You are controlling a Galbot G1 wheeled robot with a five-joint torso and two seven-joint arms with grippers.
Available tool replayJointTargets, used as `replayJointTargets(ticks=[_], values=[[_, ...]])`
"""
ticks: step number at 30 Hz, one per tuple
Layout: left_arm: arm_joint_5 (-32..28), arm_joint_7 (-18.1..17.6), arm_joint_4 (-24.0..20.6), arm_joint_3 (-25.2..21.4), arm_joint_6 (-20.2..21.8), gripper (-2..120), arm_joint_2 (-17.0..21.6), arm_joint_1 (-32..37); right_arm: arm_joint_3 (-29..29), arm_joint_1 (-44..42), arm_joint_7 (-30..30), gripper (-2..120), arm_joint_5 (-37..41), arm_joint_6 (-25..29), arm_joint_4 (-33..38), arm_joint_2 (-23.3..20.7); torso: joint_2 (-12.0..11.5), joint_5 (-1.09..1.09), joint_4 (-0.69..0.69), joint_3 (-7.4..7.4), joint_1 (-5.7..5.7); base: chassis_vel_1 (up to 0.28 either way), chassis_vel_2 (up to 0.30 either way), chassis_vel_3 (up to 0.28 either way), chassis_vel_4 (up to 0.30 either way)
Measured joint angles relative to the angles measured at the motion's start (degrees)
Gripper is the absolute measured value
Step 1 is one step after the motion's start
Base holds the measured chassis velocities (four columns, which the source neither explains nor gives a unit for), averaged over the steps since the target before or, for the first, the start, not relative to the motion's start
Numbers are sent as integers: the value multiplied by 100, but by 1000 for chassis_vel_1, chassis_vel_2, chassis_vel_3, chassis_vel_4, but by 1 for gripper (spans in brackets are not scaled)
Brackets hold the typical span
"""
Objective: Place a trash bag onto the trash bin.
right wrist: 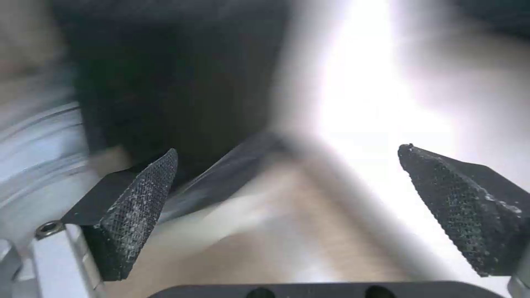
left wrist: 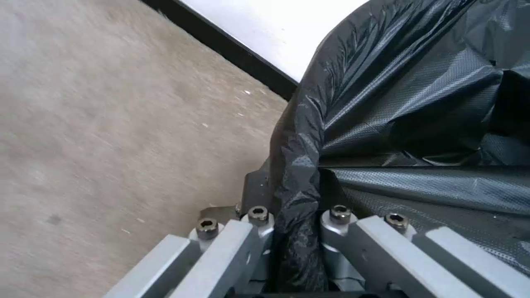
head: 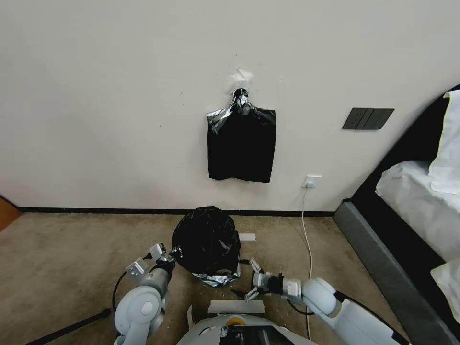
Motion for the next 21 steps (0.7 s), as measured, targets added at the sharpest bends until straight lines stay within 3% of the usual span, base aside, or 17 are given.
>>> replayJointTargets(ticks=[1,5,9,12,13,16,17,21], values=[[0,0,0,0,0,2,0,0,0,0,0,96,0,0,0,0,0,0,0,0,0,0,0,0,0],[1044,182,45,250,-72,2,62,39,-378,187,1675,79,354,-772,1179,-22,0,-1,2,0,0,0,0,0,0],[1595,402,101,388,-221,2,93,69,-755,262,1988,69,49,-1334,1681,-106,0,-2,1,0,0,0,0,0,0],[1934,592,100,531,-360,2,120,99,-1294,616,2161,55,-185,-2295,2089,-290,0,-2,-1,0,0,0,0,0,0],[1934,592,100,531,-360,2,120,99,-1294,616,2161,55,-185,-2295,2089,-290,0,-2,-1,0,0,0,0,0,0],[2484,765,101,669,-564,2,136,108,-2068,1488,2298,39,-28,-3340,2195,-464,0,-2,2,0,0,0,0,0,0],[2484,765,101,669,-564,2,136,108,-2068,1488,2298,39,-28,-3340,2195,-464,0,-2,2,0,0,0,0,0,0],[2803,878,152,813,-693,2,109,81,-3200,2876,2459,21,731,-4770,2073,-373,0,-1,1,0,0,0,0,0,0]])
